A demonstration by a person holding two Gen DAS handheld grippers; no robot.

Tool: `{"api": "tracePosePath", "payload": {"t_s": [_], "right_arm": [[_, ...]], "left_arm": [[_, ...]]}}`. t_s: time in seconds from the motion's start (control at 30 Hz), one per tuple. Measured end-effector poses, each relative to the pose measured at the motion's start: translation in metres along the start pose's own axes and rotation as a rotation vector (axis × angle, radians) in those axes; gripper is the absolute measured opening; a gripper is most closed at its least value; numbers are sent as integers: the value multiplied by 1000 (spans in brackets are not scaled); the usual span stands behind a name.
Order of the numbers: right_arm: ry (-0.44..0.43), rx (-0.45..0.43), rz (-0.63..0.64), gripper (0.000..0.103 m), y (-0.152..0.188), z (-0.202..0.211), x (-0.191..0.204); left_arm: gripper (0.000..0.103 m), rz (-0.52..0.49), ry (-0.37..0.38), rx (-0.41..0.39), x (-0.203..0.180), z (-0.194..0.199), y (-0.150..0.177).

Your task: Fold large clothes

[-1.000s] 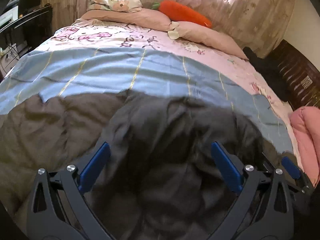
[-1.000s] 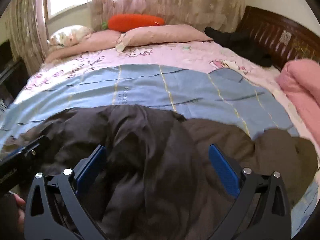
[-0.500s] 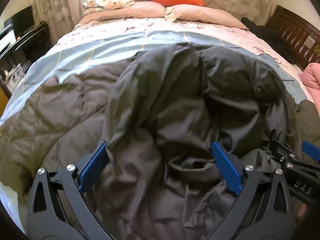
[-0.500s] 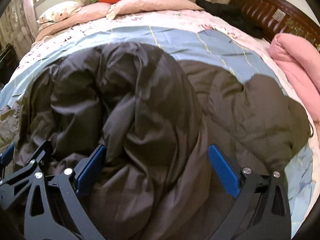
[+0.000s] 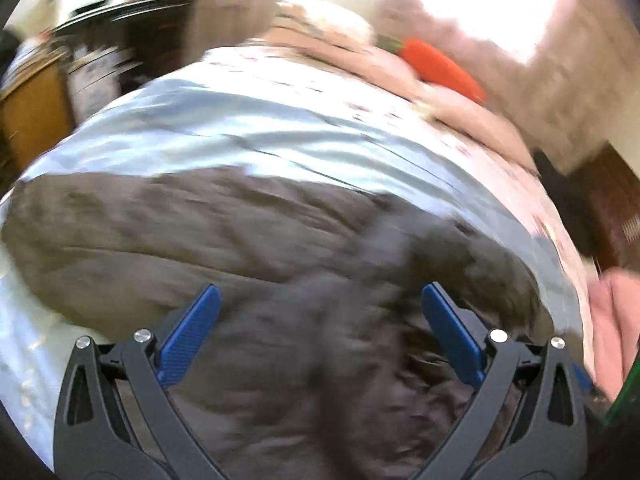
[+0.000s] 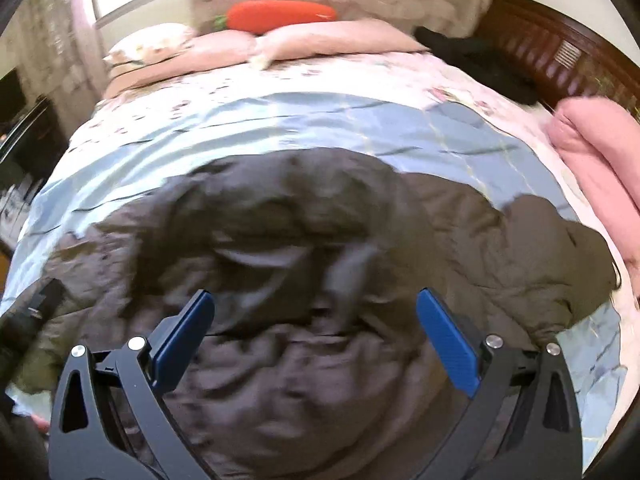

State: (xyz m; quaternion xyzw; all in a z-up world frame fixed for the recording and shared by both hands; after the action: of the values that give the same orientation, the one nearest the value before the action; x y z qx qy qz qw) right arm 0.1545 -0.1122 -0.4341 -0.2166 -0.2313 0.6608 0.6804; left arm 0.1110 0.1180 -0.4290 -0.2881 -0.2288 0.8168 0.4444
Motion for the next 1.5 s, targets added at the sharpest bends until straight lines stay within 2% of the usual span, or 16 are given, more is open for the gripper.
{"api": "tracePosePath", "payload": {"t_s": [0.13, 0.23, 0.33, 0.43, 0.67, 0.73, 0.9, 0.93, 1.0, 1.03, 1.07, 1.13, 1.17, 1.23, 1.37, 1.5], "right_arm": [[-42, 17, 108, 102, 2, 0, 46], [-31, -9, 260, 102, 3, -9, 74], [-6, -23, 356, 102, 4, -17, 85], [13, -17, 353, 102, 7, -26, 80], [12, 111, 210, 102, 33, -54, 55], [10, 138, 213, 102, 42, -61, 53], [44, 101, 332, 102, 52, -65, 60], [48, 94, 345, 102, 54, -66, 61], [51, 85, 351, 102, 56, -68, 61], [51, 84, 343, 102, 56, -69, 60], [49, 84, 328, 102, 56, -71, 59], [45, 83, 297, 102, 56, -73, 57], [43, 81, 286, 102, 55, -73, 56], [32, 71, 267, 102, 55, -72, 54], [-25, 57, 198, 102, 50, -56, 41], [34, -42, 58, 102, 36, -19, 2]], "left_arm": [[101, 156, -88, 4, 101, 19, -14], [101, 236, -86, 16, 157, 18, -9], [101, 338, -134, 40, 219, 4, 2], [101, 496, -121, 25, 272, -6, 18], [101, 789, -34, -48, 326, -29, 37], [101, 840, -18, -112, 328, -32, 32], [100, 834, -43, -188, 327, -52, 8], [97, 839, -45, -203, 329, -54, 3], [75, 840, -56, -232, 331, -62, -10], [54, 827, -85, -228, 331, -66, -15], [28, 793, -128, -219, 329, -74, -23], [16, 729, -140, -197, 323, -83, -32], [11, 690, -179, -200, 318, -82, -38], [8, 615, -223, -229, 300, -71, -51], [7, 441, -203, -332, 242, -26, -88], [7, 91, -119, -378, 109, 1, -134]]}}
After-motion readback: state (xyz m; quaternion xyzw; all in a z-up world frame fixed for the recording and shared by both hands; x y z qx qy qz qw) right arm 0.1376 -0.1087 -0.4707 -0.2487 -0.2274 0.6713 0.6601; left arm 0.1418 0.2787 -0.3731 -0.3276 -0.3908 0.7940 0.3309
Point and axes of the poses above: each gripper's, at about its wrist camera, not at the fingertips, and z roughly against the way its jaws point, x to its left, y to its underside, the point moved 5 cm from there along -z, roughly the way its jaws point, and after that the axes turned 2 degrees about -x, right-handed, at the moved point
